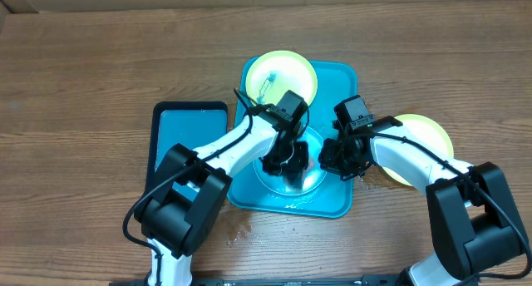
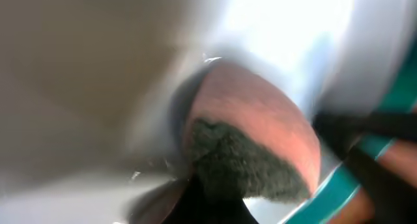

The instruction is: Clean dirty plates on tray and stack at the side

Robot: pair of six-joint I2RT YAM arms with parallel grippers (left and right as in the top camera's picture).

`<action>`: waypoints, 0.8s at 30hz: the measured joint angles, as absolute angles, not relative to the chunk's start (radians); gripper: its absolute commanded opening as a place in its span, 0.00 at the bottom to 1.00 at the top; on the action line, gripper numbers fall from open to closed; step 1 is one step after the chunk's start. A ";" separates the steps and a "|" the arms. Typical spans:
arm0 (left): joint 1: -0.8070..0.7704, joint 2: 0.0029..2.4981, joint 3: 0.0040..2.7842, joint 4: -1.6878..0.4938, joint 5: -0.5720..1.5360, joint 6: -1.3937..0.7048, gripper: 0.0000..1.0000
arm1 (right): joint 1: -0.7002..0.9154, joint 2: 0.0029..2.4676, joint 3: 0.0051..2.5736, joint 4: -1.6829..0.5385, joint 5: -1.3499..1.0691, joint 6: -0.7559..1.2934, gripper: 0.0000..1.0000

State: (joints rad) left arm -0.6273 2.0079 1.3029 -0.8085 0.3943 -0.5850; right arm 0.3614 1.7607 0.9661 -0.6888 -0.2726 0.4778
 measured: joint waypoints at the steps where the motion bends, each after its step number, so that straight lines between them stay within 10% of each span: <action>1: -0.629 2.008 1.303 -0.835 0.393 -0.590 0.04 | 0.361 1.761 0.966 -0.688 -0.273 0.478 0.04; 24: -0.562 1.998 1.354 -0.971 -0.135 -0.708 0.04 | 0.368 1.764 0.966 -0.672 -0.292 0.479 0.04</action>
